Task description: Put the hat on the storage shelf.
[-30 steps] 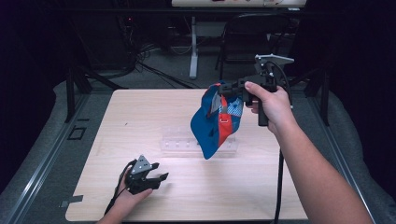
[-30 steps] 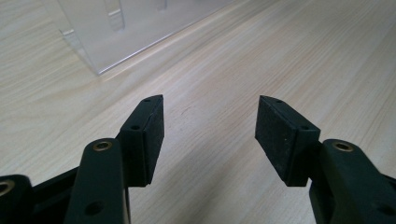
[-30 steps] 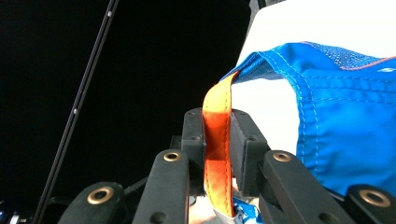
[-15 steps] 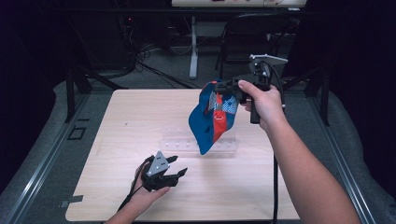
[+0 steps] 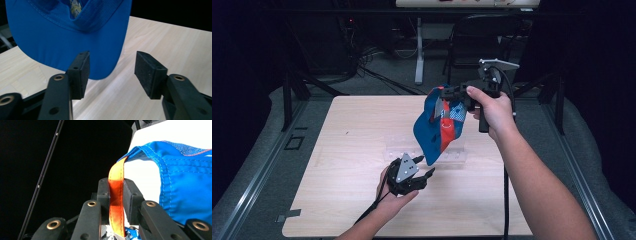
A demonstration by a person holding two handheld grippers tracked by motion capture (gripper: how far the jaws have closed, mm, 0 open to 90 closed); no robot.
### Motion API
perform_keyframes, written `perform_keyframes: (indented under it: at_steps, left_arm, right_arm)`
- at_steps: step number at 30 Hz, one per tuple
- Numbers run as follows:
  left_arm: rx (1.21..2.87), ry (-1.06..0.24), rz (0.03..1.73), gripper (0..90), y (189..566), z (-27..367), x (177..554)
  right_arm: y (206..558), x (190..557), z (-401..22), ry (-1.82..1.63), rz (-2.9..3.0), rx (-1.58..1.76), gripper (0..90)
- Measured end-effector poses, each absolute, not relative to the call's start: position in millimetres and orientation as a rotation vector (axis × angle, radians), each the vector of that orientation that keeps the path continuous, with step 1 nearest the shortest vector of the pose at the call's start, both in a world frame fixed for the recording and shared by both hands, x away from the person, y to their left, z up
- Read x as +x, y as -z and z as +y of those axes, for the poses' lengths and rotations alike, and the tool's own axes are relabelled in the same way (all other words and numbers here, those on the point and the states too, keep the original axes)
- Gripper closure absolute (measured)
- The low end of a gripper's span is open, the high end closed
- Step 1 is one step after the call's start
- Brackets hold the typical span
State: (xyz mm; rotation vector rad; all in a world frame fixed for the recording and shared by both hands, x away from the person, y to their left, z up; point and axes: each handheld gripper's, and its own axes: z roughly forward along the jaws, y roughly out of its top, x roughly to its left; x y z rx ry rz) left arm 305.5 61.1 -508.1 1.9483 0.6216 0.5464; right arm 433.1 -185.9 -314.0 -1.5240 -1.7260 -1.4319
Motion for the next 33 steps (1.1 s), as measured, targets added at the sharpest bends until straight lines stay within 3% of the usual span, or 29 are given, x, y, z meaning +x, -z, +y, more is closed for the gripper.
perform_keyframes:
  at_steps: [17,33]
  left_arm:
    - [1.946,-0.525,0.655,77.9,511,57,314]
    - [1.943,-0.544,0.671,85.3,510,79,319]
  right_arm:
    - [315,432,-185,1.418,-1.746,-1.526,77.4]
    - [313,431,-187,1.426,-1.743,-1.527,77.3]
